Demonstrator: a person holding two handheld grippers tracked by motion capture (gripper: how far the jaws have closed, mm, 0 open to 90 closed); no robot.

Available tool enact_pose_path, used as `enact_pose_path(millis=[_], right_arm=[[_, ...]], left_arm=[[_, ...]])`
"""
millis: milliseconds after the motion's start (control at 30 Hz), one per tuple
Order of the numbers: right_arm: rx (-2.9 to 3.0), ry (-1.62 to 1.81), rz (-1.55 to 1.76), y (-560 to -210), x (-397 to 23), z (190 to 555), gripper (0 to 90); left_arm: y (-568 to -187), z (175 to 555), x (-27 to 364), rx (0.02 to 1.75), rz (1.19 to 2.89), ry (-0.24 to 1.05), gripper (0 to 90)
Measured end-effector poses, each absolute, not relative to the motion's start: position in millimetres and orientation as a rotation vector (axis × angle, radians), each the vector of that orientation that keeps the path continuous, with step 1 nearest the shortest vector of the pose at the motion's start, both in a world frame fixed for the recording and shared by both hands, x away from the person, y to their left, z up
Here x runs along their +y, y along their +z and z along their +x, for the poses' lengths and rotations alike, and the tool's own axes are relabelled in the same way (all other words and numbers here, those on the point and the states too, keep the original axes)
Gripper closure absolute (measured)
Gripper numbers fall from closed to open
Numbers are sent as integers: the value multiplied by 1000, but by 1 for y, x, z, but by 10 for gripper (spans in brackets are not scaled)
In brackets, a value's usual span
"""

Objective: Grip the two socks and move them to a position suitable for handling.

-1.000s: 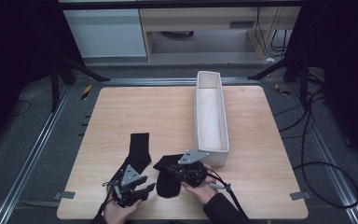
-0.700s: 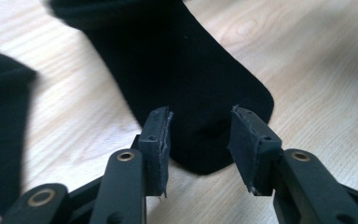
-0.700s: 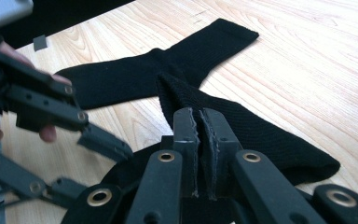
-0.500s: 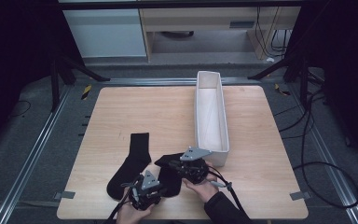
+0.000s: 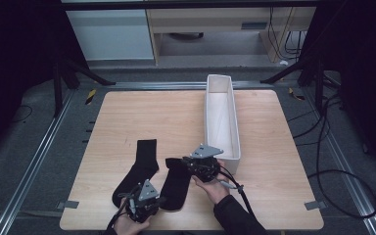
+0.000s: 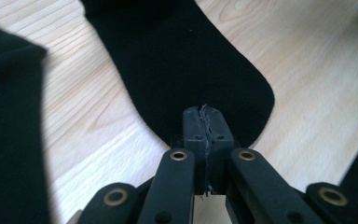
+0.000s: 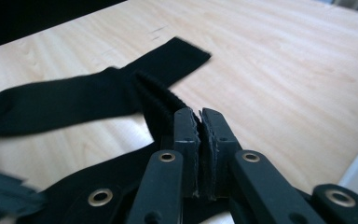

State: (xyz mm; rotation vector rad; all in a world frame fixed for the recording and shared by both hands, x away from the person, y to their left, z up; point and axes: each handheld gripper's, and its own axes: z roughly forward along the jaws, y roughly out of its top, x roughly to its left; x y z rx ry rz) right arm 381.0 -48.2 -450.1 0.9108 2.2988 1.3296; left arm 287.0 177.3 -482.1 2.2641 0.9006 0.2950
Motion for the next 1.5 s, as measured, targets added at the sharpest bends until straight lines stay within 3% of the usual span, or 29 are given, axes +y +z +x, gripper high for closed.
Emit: enact_pose_path(millis=[367,700,1067,1300,1500], right_arm=[[2214,1151,949,-442,-24,405,856],[2183,1010,1003,-457,-13,423,845],[2191,1087,884,-456,-13,415,692],[2203,1201,900,-447,-20,412,599],[2207,1254,876,-434,-18,412,561]], left_arm=[[-481,276,212,924,2305,304,886],[-486,281,213,933,2300,280,883],[-489,280,207,918,2303,275,869],[-484,280,208,949,2223,315,695],[-468,284,233,1048,2091,406,600]])
